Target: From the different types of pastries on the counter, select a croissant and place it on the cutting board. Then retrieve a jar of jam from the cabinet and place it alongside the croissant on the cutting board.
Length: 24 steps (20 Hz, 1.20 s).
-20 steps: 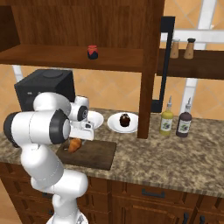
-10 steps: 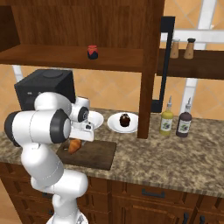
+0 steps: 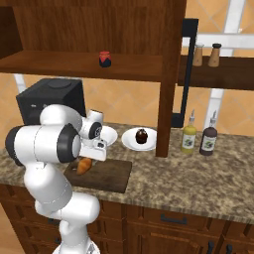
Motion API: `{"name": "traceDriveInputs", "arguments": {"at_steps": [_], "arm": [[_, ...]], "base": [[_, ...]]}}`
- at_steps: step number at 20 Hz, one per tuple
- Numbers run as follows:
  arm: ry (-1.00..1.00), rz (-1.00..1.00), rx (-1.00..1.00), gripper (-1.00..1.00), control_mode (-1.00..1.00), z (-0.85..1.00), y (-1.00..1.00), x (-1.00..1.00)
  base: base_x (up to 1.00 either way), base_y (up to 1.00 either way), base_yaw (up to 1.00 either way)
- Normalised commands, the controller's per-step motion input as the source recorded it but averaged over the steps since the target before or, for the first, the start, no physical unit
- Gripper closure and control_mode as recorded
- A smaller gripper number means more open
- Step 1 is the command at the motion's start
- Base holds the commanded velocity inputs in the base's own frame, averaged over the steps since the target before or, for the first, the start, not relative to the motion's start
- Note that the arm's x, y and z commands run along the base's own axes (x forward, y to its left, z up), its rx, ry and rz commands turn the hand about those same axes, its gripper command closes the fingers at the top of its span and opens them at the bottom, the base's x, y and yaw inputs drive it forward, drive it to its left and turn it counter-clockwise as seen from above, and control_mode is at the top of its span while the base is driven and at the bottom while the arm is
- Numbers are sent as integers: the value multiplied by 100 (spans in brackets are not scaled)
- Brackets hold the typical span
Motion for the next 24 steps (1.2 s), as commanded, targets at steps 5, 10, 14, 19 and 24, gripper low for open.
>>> {"name": "traceDriveInputs", "arguments": {"at_steps": [5, 10, 14, 19, 24], "arm": [[0, 0, 1, -100, -100, 4, 0, -6], [-5, 0, 0, -100, -100, 39, -6, -20], [-13, 0, 0, -100, -100, 62, -7, -48], [-19, 0, 0, -100, -100, 71, -5, -59], [-20, 0, -2, -100, -100, 82, -1, -54]], "base": [[0, 0, 0], [0, 0, 0], [0, 0, 0], [0, 0, 0], [0, 0, 0]]}}
